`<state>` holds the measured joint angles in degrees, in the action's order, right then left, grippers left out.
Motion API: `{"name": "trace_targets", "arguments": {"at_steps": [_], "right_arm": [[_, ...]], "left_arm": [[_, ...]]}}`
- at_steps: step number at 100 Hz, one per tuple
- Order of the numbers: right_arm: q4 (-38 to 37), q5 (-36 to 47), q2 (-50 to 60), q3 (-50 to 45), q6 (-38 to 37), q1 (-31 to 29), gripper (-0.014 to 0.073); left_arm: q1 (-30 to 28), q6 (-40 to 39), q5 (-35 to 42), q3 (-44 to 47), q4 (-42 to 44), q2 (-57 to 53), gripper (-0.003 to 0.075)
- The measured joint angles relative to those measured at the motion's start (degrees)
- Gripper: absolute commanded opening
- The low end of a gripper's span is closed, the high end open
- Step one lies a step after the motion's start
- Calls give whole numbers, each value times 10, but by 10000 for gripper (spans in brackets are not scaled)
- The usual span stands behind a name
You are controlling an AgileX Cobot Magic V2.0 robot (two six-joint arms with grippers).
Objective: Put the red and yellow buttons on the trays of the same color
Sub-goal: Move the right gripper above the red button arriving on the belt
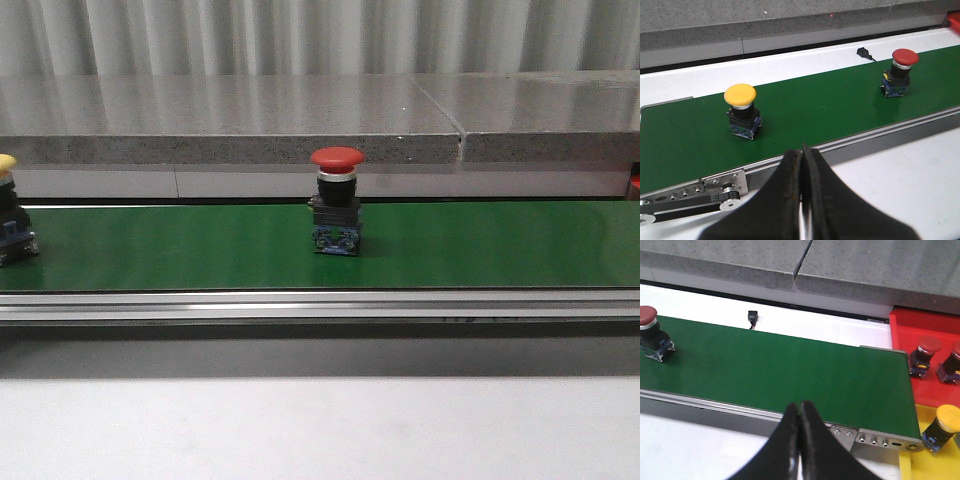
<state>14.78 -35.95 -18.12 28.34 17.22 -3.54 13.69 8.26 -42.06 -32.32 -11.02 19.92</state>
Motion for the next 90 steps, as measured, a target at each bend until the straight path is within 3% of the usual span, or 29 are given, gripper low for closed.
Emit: {"name": "trace_targets", "arguments": {"at_steps": [43, 74, 82, 90], "right_arm": [[16, 0, -5, 2, 0, 0, -67], [36, -23, -91, 95, 9, 14, -61], [38, -24, -127, 126, 16, 20, -10], [39, -27, -170, 153, 18, 36, 98]], "left_arm": [[0, 0, -12, 0, 0, -4, -20], [0, 0, -12, 0, 0, -4, -20], [0, 1, -12, 0, 0, -4, -20], [0, 1, -12, 0, 0, -4, -20]]}}
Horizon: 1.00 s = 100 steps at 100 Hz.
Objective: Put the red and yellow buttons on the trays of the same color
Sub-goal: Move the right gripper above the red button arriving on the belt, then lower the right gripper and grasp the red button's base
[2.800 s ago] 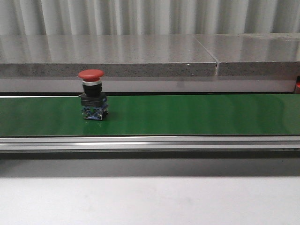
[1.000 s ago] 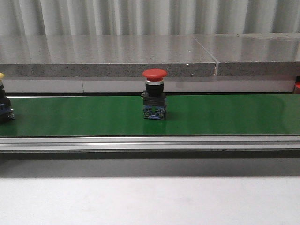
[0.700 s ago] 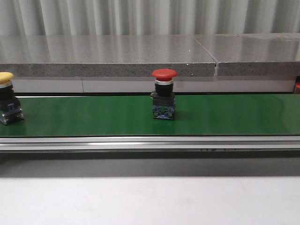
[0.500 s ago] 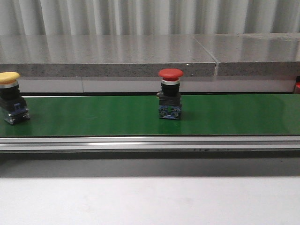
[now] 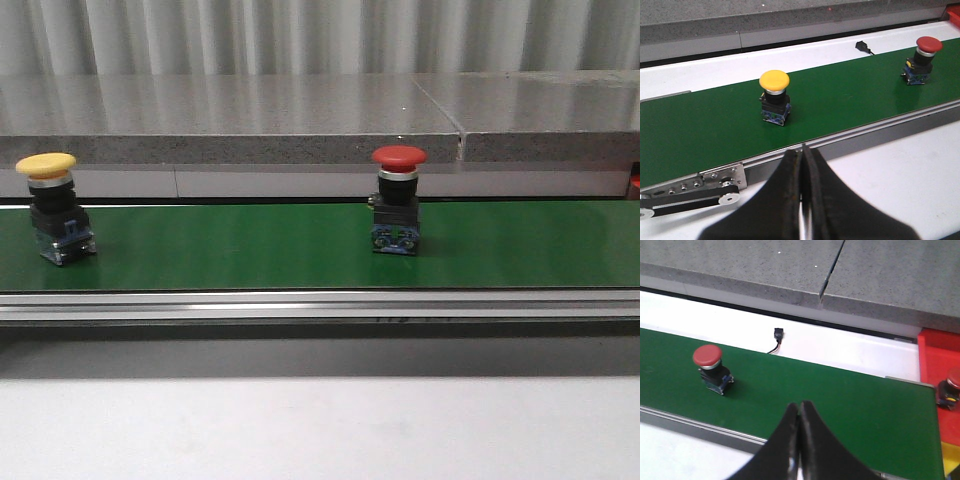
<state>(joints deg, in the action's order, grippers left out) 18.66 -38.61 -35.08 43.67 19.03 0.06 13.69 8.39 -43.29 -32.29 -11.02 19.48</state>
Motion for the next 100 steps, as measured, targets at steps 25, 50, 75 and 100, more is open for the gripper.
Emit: {"name": "trace_targets", "arguments": {"at_steps": [25, 50, 75, 100], "right_arm": [[10, -57, -149, 107, 4, 67, 561], [30, -117, -316, 200, 4, 118, 562], [33, -124, -462, 256, 9, 142, 562], [33, -113, -563, 288, 10, 142, 562]], "left_arm": [[0, 0, 0, 0, 0, 0, -20], [0, 0, 0, 0, 0, 0, -20], [0, 0, 0, 0, 0, 0, -20], [0, 0, 0, 0, 0, 0, -20]]}}
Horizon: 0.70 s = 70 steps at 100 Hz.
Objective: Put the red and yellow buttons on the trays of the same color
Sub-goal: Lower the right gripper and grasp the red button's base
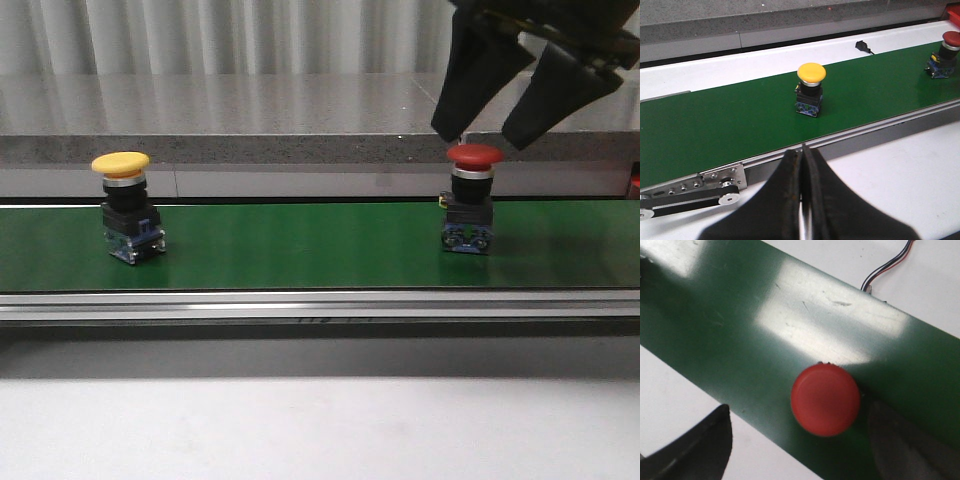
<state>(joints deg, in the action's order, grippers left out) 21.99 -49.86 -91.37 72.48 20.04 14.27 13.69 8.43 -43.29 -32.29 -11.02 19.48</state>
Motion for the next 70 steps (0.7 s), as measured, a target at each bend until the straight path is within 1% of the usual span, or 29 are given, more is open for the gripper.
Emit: {"name": "trace_targets", "arguments": {"at_steps": [14, 19, 31, 37, 41, 70], "right_arm": [[-11, 9, -40, 20, 1, 0, 547], [-11, 9, -51, 24, 1, -4, 505], [-15, 9, -67, 26, 1, -14, 343], [-19, 8, -68, 26, 1, -18, 281], [-20, 7, -68, 26, 1, -21, 261], [-23, 3, -64, 28, 1, -20, 253]], "left_arm": [[0, 0, 0, 0, 0, 0, -20], [0, 0, 0, 0, 0, 0, -20], [0, 0, 0, 0, 0, 0, -20], [0, 0, 0, 0, 0, 0, -20], [0, 0, 0, 0, 0, 0, -20], [0, 1, 0, 0, 0, 0, -20]]}}
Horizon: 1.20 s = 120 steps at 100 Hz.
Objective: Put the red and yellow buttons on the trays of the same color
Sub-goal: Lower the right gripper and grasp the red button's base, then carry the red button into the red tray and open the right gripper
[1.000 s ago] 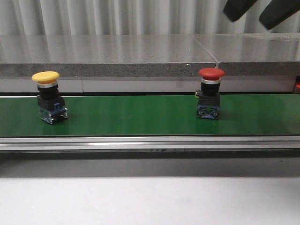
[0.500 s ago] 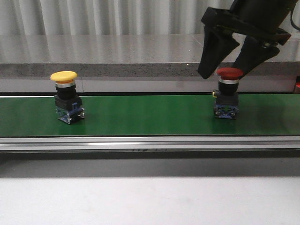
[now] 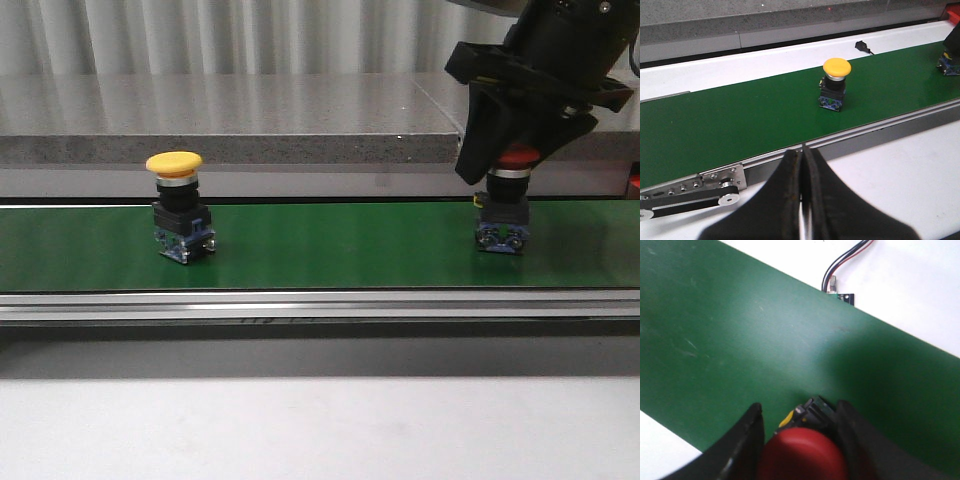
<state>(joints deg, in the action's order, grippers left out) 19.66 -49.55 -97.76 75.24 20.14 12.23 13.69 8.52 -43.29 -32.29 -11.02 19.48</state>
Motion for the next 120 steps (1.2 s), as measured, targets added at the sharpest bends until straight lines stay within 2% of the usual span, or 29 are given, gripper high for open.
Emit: {"name": "trace_targets", "arguments": {"at_steps": [19, 37, 77, 120], "right_arm": [[0, 2, 35, 0, 0, -7, 253], [0, 2, 79, 0, -5, -43, 253], [0, 1, 116, 0, -67, -225, 253], [0, 2, 116, 0, -84, -373, 253]], "left_arm": [[0, 0, 0, 0, 0, 0, -20], [0, 0, 0, 0, 0, 0, -20], [0, 0, 0, 0, -1, 0, -20], [0, 0, 0, 0, -1, 0, -20]]}}
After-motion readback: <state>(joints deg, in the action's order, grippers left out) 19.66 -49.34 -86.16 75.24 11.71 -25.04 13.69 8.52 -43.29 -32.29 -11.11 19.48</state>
